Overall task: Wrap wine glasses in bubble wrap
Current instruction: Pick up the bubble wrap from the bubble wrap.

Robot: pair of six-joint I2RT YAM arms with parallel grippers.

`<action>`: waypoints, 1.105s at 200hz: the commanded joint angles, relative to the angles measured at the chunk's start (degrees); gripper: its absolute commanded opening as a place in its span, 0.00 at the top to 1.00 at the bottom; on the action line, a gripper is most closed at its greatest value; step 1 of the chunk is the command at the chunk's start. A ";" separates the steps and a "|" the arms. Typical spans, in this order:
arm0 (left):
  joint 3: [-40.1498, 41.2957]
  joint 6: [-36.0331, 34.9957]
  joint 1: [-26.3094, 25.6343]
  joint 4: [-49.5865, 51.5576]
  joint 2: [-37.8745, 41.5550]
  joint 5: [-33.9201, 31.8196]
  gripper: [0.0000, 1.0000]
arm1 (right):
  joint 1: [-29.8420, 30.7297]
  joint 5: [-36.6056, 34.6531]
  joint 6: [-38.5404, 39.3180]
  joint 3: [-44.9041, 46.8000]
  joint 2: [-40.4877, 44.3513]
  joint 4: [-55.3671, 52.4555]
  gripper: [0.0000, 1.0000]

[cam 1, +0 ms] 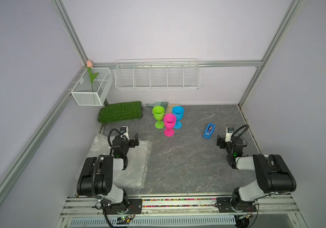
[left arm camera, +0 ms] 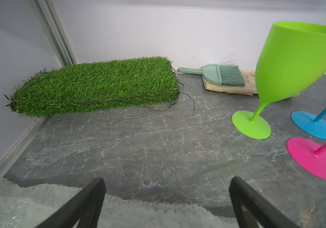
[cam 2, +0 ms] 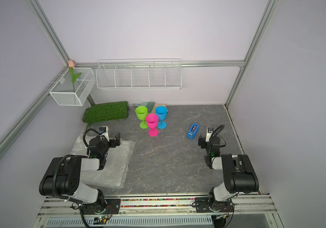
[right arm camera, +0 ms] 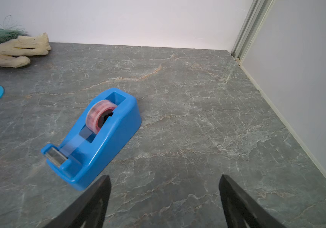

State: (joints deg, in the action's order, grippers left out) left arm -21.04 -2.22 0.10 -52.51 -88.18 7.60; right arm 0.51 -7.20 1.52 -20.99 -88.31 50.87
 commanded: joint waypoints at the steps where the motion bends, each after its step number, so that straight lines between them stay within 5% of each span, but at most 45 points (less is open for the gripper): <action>1: 0.86 -0.53 0.17 -2.44 0.12 0.50 0.01 | 0.07 0.98 0.59 -0.44 0.21 0.96 0.11; 137: 0.23 0.63 0.17 -1.53 0.08 -2.37 0.01 | 0.10 0.13 0.35 -0.56 0.55 1.05 0.12; 177: -3.07 1.35 -0.22 12.33 9.92 -6.64 0.01 | 1.12 -3.71 -0.15 -9.11 9.58 -21.58 0.11; 221: -9.95 4.57 -6.72 34.56 21.91 -19.93 0.01 | 1.41 0.18 -6.94 -16.59 14.73 -42.82 0.10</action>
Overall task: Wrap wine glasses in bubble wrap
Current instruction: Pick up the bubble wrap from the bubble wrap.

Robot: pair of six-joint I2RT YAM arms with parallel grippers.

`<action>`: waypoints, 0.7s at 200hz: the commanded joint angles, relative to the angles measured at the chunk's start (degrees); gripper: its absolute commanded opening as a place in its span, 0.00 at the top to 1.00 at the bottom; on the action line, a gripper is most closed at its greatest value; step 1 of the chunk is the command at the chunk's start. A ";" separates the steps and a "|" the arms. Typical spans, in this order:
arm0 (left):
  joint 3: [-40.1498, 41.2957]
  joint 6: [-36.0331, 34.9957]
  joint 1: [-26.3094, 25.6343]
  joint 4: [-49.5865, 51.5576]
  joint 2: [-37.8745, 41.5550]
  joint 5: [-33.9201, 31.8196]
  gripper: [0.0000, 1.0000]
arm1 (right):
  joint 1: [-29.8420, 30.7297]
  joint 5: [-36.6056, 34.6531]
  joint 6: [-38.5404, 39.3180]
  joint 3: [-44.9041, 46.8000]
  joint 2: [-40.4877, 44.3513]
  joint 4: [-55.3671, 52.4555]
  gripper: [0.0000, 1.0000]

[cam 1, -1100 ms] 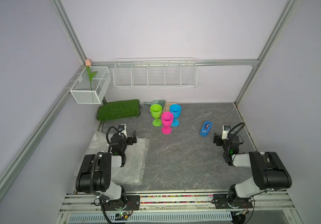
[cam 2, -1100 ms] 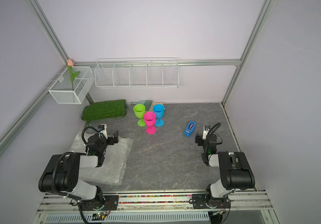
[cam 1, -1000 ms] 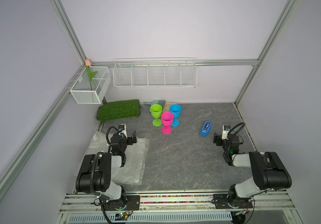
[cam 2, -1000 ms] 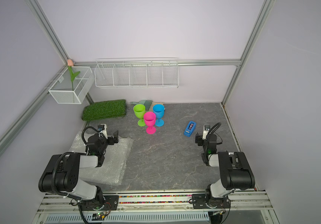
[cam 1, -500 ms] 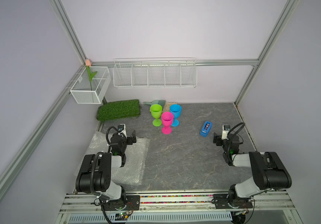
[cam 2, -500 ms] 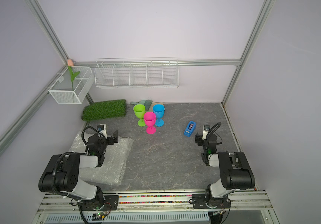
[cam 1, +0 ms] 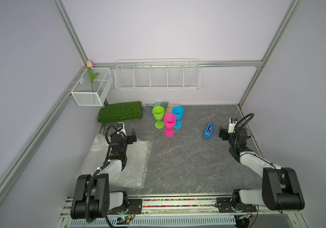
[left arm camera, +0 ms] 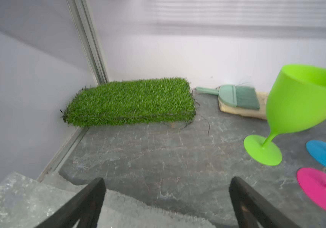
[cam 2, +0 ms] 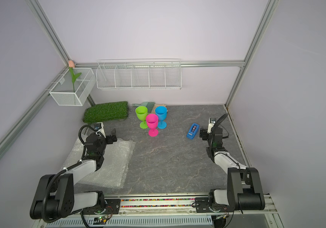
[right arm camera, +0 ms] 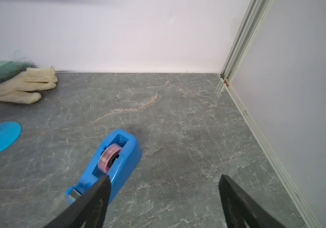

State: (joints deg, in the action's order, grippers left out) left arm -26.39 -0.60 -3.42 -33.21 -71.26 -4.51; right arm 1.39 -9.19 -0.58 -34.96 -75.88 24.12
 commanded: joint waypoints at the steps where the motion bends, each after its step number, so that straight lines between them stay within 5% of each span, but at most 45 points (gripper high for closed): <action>1: -4.79 3.14 -3.40 15.76 5.21 -7.94 0.01 | 0.50 2.34 -4.99 -2.73 2.43 -16.44 0.10; 22: -9.23 9.65 -6.83 29.74 8.67 -8.75 0.17 | 0.53 5.75 -9.15 -5.04 4.98 -25.19 0.07; 54: -16.62 19.14 -12.42 52.13 9.44 -9.22 0.26 | 0.62 10.76 -12.85 -5.81 8.62 -34.11 0.03; 80: -19.69 23.20 -16.98 63.57 6.51 -8.33 0.30 | 0.61 15.48 -13.16 -5.62 9.69 -38.26 0.02; 106: -22.25 24.68 -19.23 69.17 0.66 -6.79 0.48 | 0.70 17.26 -12.29 -5.48 9.27 -40.11 0.02; 140: -25.07 25.53 -20.13 69.03 -7.36 -5.63 0.33 | 0.80 17.45 -12.07 -5.45 8.38 -40.29 0.01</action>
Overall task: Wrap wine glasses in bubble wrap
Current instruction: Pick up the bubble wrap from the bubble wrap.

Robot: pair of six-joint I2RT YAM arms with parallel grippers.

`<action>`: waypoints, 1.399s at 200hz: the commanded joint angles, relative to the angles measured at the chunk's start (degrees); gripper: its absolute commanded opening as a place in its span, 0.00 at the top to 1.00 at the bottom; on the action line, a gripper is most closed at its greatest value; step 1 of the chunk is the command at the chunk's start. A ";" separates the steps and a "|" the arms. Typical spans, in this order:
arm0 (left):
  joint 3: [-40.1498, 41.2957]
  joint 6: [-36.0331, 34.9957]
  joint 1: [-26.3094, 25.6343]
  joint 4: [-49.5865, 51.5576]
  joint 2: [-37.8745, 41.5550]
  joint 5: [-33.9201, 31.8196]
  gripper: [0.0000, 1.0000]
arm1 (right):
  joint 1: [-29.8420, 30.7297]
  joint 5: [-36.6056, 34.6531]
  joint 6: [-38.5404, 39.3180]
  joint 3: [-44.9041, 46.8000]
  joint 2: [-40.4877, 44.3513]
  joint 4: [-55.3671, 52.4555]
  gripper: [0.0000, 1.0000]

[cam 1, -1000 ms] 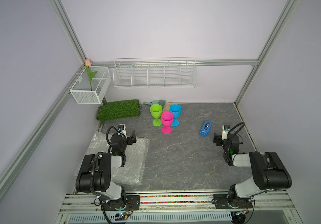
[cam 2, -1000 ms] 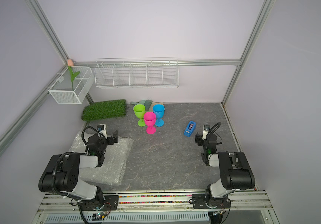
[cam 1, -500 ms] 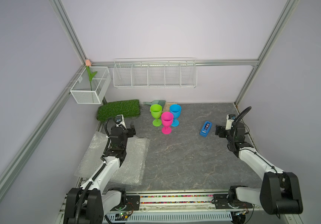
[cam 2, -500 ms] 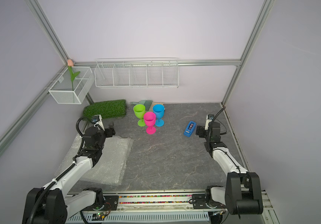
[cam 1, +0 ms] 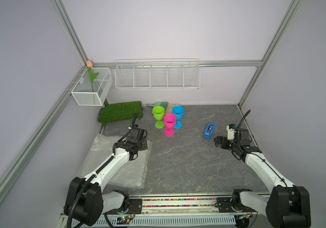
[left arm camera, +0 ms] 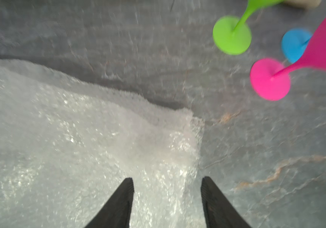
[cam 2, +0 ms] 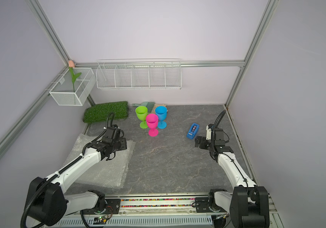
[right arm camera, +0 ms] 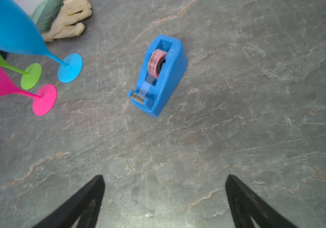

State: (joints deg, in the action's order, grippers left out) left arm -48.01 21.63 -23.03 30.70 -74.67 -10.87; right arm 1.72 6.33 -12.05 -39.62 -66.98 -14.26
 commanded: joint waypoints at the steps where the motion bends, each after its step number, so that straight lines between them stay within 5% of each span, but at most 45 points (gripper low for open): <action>1: -3.65 3.32 -0.53 5.14 -4.23 0.75 0.32 | 0.48 1.93 -0.64 -0.76 -0.52 -1.91 0.02; 64: -15.87 5.33 -2.05 11.39 -18.65 -2.25 0.18 | 0.46 1.41 -0.08 -1.16 -0.56 -2.94 0.01; 130: -19.13 5.46 -2.20 15.38 -23.70 -8.75 0.37 | 0.48 1.89 0.25 -1.93 -1.87 -3.40 0.03; 160: -20.02 4.57 -2.26 16.51 -25.33 -9.11 0.32 | 0.56 2.03 0.33 -2.29 -2.54 -3.76 0.04; 249: -19.49 3.07 -2.21 17.28 -21.37 -9.52 0.96 | 1.82 0.88 0.30 -3.22 -1.41 -6.06 0.07; 280: -19.80 2.13 -2.25 19.10 -17.96 -8.54 1.00 | 3.91 0.55 -0.38 -3.75 0.02 -7.98 0.09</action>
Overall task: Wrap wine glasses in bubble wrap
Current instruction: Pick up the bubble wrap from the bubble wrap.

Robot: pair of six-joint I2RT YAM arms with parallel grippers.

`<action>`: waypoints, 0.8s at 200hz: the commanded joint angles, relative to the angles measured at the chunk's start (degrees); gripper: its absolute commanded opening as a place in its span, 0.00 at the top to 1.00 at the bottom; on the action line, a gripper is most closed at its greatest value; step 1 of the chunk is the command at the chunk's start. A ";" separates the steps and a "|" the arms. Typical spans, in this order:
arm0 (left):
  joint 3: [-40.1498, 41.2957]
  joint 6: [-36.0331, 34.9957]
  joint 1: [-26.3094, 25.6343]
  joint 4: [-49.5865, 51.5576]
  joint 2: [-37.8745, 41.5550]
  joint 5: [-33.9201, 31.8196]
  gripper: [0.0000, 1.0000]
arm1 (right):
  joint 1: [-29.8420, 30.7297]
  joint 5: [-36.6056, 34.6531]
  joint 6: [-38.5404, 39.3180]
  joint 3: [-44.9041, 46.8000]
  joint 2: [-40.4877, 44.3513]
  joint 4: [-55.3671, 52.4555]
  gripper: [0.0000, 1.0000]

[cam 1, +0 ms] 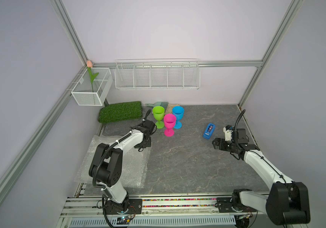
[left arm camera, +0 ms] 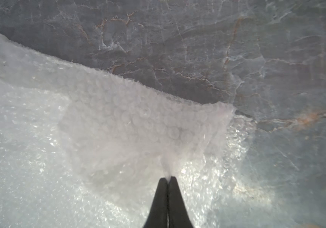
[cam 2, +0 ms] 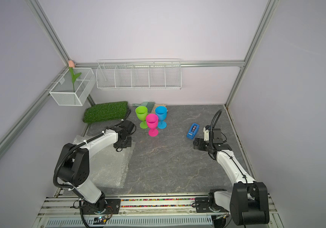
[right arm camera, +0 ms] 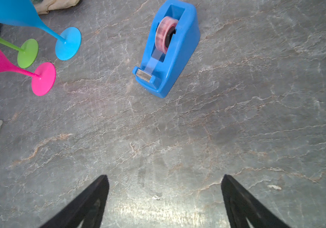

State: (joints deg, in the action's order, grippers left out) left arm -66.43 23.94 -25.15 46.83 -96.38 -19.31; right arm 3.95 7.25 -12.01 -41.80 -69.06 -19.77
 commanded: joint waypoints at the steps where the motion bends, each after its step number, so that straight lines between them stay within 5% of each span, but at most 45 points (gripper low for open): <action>1: -1.35 -0.20 -0.10 3.03 3.92 -0.02 1.00 | 1.77 -0.38 -0.45 -1.68 2.18 -2.56 0.09; 55: -1.77 -2.19 -0.14 5.72 10.51 6.65 1.00 | 7.48 4.26 -6.41 -1.65 5.33 -2.75 0.12; 74: -1.46 -2.58 -0.09 6.05 12.33 8.59 1.00 | 13.65 6.69 -9.37 -1.11 5.10 0.69 0.13; 160: -0.03 -0.28 -0.11 3.76 19.69 18.09 1.00 | 44.24 3.43 -25.75 -2.80 -15.24 39.24 0.19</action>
State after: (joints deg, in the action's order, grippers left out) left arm -66.65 22.00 -25.15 50.94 -79.07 -5.06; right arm 42.24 12.71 -31.46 -42.59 -78.06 2.59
